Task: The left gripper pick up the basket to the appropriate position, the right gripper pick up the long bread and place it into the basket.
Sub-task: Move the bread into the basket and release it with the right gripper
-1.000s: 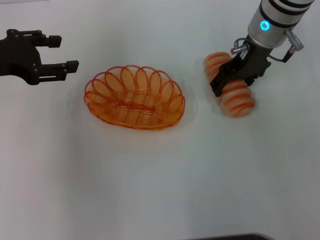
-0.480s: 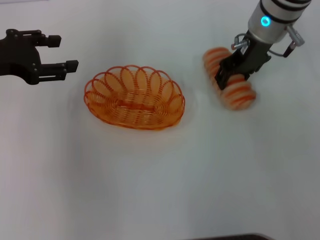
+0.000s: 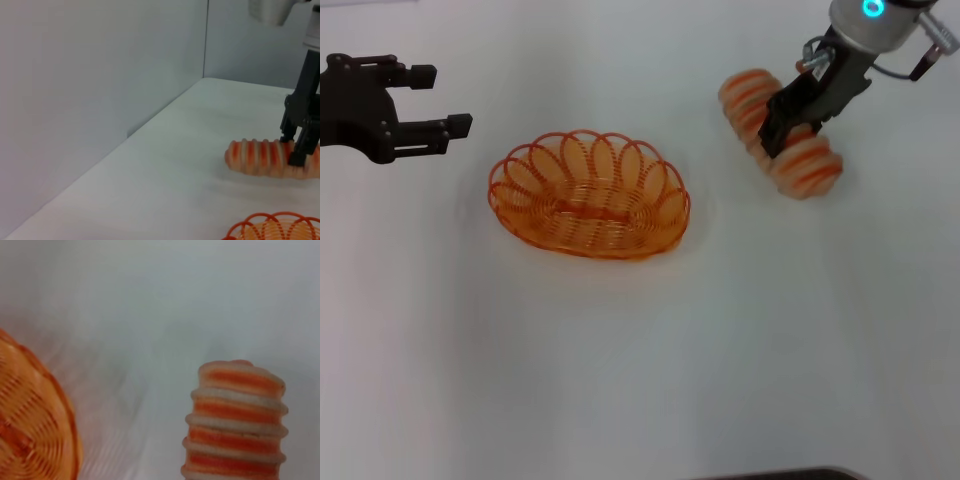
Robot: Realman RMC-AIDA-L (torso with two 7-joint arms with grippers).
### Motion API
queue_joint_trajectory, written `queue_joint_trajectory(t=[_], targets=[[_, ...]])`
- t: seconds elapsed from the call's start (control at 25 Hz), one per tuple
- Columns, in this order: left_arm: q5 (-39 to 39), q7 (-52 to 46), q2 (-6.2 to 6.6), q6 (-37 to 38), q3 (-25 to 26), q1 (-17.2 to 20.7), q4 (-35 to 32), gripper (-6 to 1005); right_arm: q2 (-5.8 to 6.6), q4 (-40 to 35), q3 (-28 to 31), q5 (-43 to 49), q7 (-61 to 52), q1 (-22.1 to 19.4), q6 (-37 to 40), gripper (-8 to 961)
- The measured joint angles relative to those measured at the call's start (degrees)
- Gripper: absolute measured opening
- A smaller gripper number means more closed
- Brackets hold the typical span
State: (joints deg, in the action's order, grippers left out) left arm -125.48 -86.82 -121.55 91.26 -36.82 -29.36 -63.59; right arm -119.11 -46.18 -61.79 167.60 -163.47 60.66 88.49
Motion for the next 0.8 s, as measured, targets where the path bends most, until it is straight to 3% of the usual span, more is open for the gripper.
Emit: queue_joint_trajectory(t=[0.44, 0.6, 0.8], targets=[[0.6, -0.1, -0.1, -1.3, 0.2, 0.0, 1.3, 702, 0.48, -3.8, -1.8, 0.3, 12.9, 4.6, 3.2, 477], [0.7, -0.4, -0.27, -1.6, 0.1, 0.0, 1.8, 703, -0.44, -4.2, -3.0, 0.0, 16.8, 7.6, 4.1, 462], [1.4, -0.3, -0.52, -1.8, 0.5, 0.0, 1.8, 703, -1.06, -4.1, -9.1, -6.7, 18.6, 10.2, 4.9, 428]])
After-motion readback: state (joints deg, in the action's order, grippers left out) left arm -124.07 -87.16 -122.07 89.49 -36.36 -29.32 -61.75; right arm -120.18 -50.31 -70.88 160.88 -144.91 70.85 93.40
